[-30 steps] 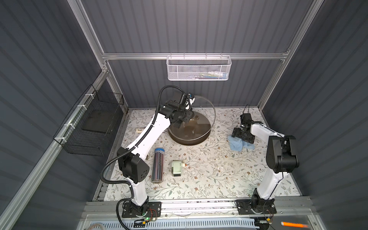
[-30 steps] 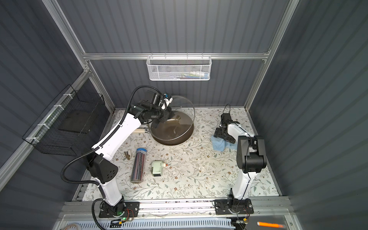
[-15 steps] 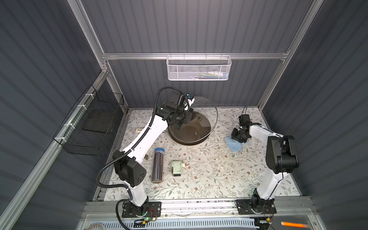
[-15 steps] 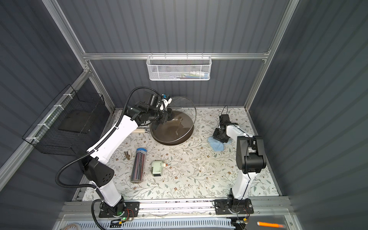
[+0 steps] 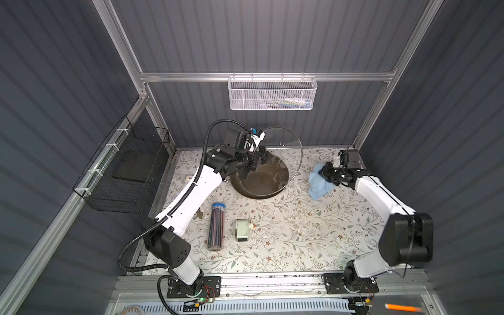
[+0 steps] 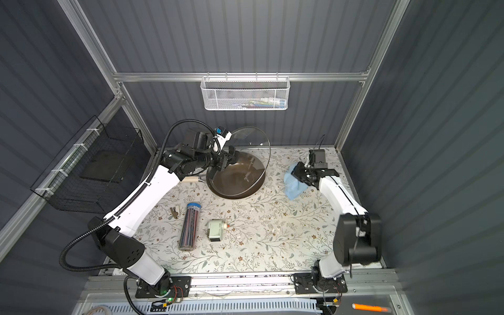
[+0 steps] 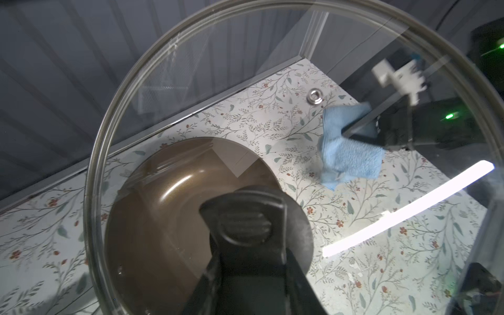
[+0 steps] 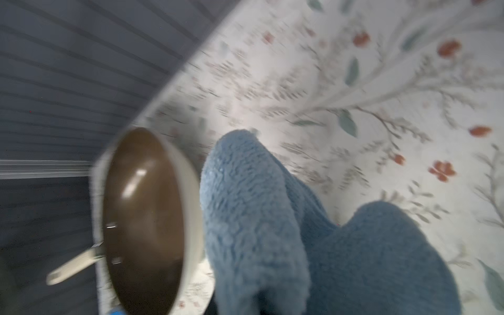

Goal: Wipe the pot lid with a cloth
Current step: Pick up the cleaning item at the center of the board, then wipe the pot lid.

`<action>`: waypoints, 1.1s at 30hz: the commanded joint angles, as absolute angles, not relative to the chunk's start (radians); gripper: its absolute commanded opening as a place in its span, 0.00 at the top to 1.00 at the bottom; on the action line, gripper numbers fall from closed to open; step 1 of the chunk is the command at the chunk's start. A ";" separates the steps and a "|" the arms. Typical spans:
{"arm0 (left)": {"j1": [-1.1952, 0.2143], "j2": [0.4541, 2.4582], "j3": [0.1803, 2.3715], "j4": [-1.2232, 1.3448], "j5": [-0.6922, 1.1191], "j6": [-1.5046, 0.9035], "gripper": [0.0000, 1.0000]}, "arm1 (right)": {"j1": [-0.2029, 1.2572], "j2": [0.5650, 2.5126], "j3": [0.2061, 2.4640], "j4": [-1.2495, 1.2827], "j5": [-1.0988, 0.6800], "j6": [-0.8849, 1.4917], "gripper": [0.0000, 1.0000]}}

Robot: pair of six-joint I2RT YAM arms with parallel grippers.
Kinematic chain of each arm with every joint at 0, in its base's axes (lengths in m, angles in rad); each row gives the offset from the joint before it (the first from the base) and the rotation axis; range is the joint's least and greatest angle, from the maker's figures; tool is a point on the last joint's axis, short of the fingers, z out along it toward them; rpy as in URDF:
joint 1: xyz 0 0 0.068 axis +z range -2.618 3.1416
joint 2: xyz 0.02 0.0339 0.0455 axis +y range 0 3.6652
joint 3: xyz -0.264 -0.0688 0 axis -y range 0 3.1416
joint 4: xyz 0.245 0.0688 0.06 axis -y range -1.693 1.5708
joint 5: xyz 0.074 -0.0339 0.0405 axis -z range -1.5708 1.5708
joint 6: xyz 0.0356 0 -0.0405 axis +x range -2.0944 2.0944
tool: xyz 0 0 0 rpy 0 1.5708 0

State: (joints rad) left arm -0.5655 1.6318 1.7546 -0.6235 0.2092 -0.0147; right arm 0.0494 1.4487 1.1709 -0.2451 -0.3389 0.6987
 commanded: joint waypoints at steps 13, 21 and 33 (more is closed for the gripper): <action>-0.484 1.689 1.735 0.060 0.765 -0.465 1.00 | 0.183 1.375 1.118 0.632 -0.744 1.147 1.00; -0.456 1.751 1.709 0.332 0.930 -0.692 1.00 | 0.287 1.363 1.173 0.659 -0.824 1.057 1.00; -0.447 1.790 1.705 0.525 1.026 -0.857 1.00 | 0.325 1.376 1.293 0.660 -0.825 0.998 1.00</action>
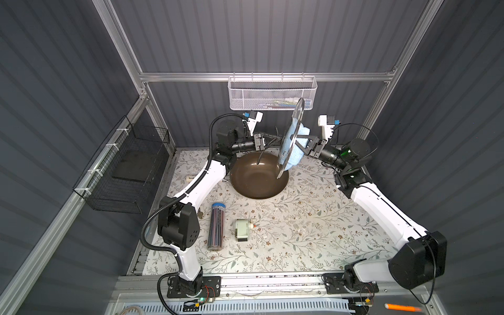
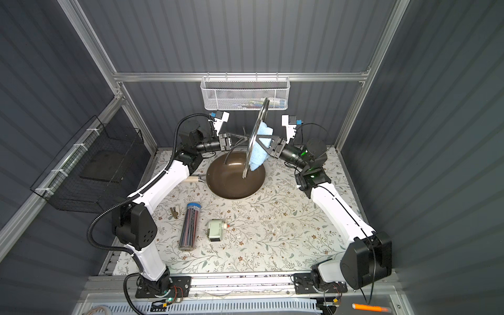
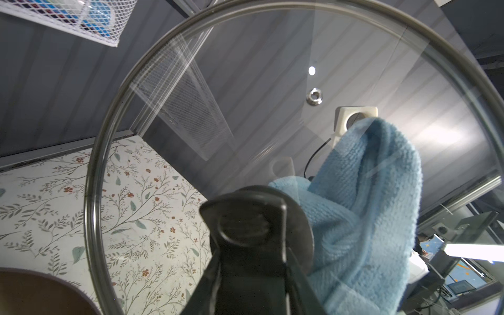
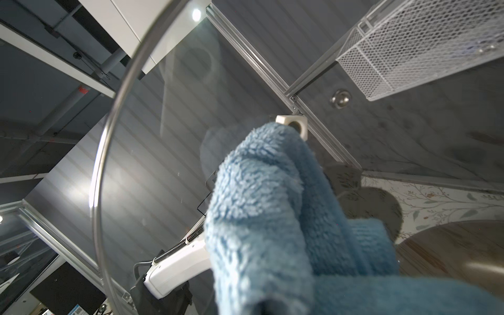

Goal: Wipe the pot lid with a cloth
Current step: Wipe the pot lid.

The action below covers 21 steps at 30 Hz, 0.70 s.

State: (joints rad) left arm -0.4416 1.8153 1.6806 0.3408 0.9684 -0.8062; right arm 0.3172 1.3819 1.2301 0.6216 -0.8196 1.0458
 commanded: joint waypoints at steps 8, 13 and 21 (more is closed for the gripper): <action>-0.461 1.726 1.662 0.542 1.045 -0.857 1.00 | 0.303 1.545 1.549 0.493 -0.743 0.866 1.00; -0.463 1.681 1.659 0.592 1.040 -0.875 1.00 | 0.261 1.672 1.604 0.427 -0.691 0.871 1.00; -0.462 1.695 1.708 0.697 1.026 -0.923 1.00 | 0.249 1.683 1.450 0.332 -0.647 0.789 1.00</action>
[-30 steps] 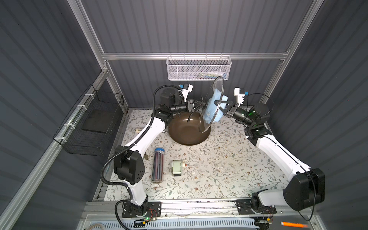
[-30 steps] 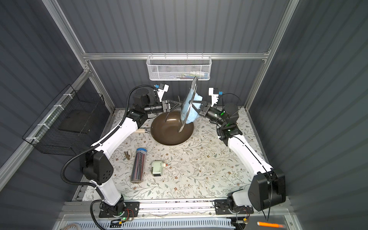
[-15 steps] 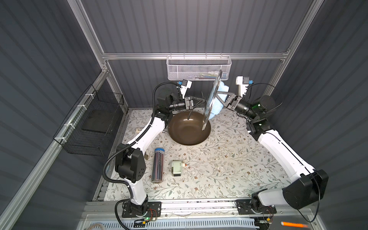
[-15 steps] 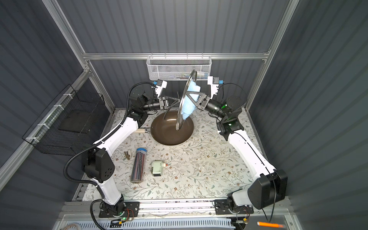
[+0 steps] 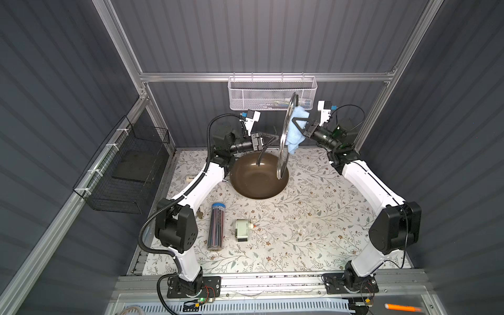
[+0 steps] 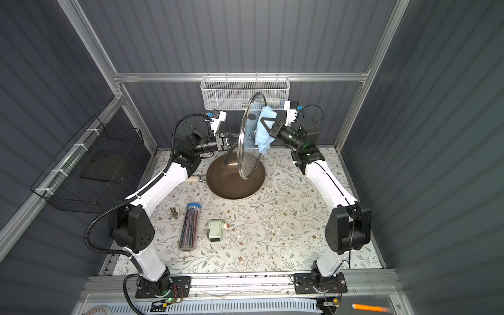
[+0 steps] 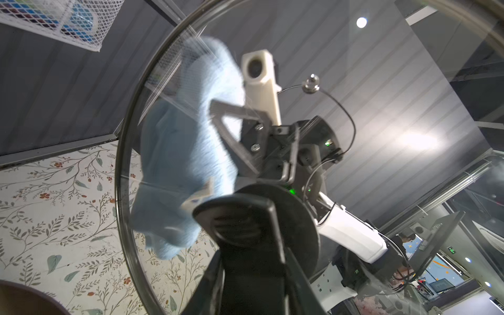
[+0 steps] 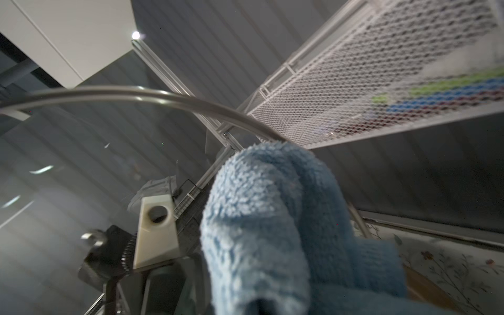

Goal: Wipe the pot lid with a cloth
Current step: Wipe the pot lid.

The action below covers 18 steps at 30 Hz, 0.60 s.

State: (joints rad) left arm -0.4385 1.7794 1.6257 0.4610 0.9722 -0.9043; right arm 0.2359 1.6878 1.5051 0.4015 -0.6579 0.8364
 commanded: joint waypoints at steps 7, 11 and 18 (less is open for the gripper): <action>-0.451 1.775 1.790 0.648 0.965 -0.888 1.00 | 0.314 1.510 1.222 0.279 -0.696 0.788 1.00; -0.450 1.813 1.833 0.557 0.924 -0.827 1.00 | 0.397 1.389 1.180 0.255 -0.716 0.768 1.00; -0.451 1.826 1.824 0.497 0.897 -0.781 1.00 | 0.440 1.293 1.286 0.286 -0.690 0.764 1.00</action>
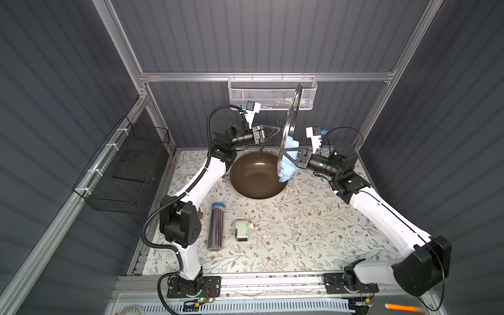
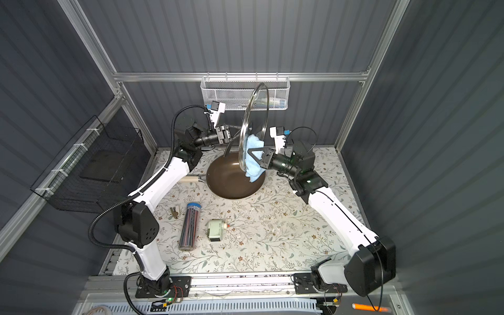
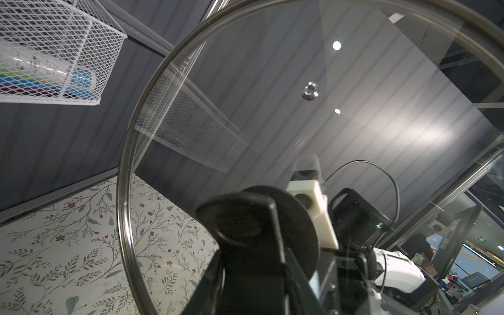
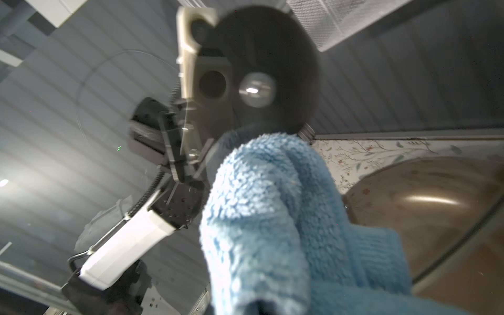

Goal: Wipe the pot lid with a cloth
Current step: Wipe the pot lid.

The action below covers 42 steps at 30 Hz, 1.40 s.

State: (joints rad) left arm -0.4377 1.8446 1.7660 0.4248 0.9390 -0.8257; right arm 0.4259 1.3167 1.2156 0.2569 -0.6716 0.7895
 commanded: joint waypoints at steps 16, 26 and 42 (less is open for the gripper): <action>-0.455 1.718 1.719 0.539 0.899 -0.774 1.00 | 0.322 1.673 1.646 0.259 -0.617 0.846 1.00; -0.456 1.728 1.755 0.434 0.880 -0.685 1.00 | 0.382 1.545 1.371 0.374 -0.747 0.912 1.00; -0.528 1.675 1.870 -0.398 0.175 0.004 1.00 | 0.201 1.174 1.480 -0.381 -0.127 0.457 1.00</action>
State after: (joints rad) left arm -0.5056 1.7744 1.7866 -0.2901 0.4164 -0.2127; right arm 0.2398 1.1706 1.4612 -0.1814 -0.2634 0.5613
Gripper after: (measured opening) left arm 0.321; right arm 0.065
